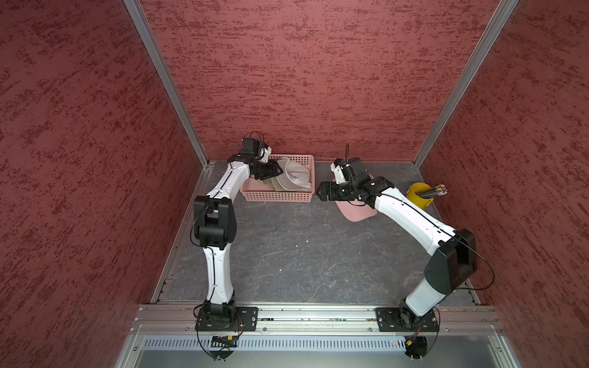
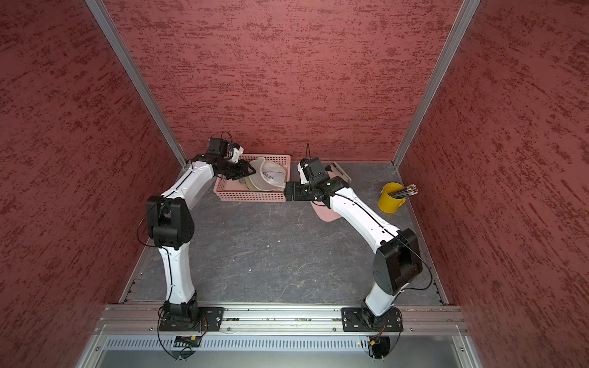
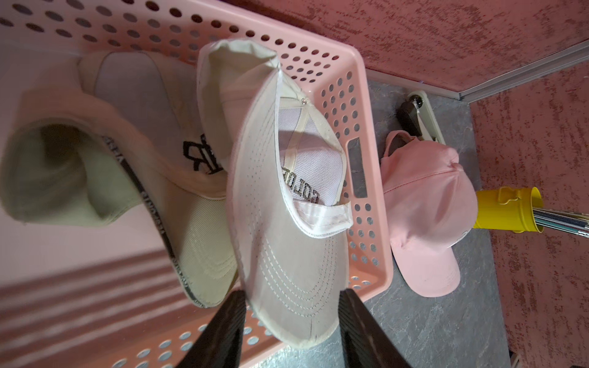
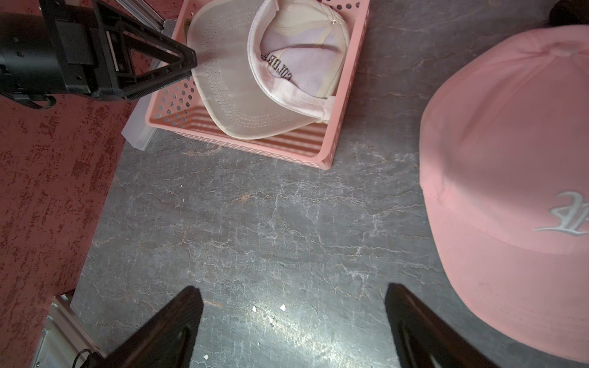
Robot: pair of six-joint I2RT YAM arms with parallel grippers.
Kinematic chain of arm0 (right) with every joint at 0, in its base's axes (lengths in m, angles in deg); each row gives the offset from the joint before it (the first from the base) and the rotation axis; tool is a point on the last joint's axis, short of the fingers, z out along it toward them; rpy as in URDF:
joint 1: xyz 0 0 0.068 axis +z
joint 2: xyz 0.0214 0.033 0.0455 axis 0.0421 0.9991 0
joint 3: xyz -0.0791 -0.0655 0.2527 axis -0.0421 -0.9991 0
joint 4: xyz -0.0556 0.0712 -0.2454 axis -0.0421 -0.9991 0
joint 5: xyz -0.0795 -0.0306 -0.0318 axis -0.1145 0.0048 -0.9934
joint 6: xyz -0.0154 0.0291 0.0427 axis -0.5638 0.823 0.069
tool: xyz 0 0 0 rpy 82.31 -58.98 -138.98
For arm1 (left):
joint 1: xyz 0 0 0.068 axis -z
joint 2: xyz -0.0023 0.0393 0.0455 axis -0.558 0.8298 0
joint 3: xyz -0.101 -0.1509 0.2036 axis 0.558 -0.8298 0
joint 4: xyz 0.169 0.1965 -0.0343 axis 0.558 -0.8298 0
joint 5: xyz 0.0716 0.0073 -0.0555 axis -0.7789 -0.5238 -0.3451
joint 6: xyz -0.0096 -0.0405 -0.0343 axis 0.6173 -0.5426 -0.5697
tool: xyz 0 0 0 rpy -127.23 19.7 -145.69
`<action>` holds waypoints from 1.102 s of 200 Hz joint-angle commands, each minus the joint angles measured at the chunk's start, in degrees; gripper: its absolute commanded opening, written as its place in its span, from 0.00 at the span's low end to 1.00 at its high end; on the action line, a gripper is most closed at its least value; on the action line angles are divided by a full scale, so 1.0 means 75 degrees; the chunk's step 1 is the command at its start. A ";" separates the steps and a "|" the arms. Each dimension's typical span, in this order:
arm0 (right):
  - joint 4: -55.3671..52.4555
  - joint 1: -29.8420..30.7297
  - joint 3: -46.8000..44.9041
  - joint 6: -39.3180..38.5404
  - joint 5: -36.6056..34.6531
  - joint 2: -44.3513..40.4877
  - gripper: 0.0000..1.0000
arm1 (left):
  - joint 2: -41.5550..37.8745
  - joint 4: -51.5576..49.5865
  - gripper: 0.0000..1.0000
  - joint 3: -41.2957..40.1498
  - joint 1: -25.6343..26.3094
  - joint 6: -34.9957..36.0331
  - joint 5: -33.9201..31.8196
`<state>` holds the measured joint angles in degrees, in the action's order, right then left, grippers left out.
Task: Turn the baseball cap inside out
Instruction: Pick up the baseball cap from the basket.
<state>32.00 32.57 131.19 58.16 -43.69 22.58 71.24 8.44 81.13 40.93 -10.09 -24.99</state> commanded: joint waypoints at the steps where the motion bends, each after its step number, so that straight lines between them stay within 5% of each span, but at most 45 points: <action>1: 0.0204 -0.0013 -0.0168 0.0017 0.0061 0.0003 0.95 | 0.0238 0.0650 0.51 0.0135 0.0140 -0.0149 0.0308; 58: 0.0265 -0.0009 -0.0154 0.0023 0.0131 0.0060 0.95 | 0.0996 0.0602 0.51 0.0851 0.0497 -0.0178 0.0009; 101: 0.0341 -0.0003 -0.0176 -0.0078 0.0160 0.0141 0.95 | 0.0546 0.3622 0.54 -0.0882 0.0180 -0.1953 0.1196; 181: 0.2187 0.0070 0.0274 -0.1642 -0.0754 0.1364 0.90 | 0.0764 0.4397 0.52 -0.0993 0.0437 -0.1914 0.0783; 220: 0.2416 0.0070 0.1161 -0.1496 -0.0810 0.2281 0.85 | 0.0932 0.4418 0.52 -0.0880 0.0528 -0.1743 0.0664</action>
<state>46.12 32.76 135.18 47.82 -47.93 38.10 76.64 39.72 73.98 44.38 -24.43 -19.51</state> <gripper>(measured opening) 0.853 0.518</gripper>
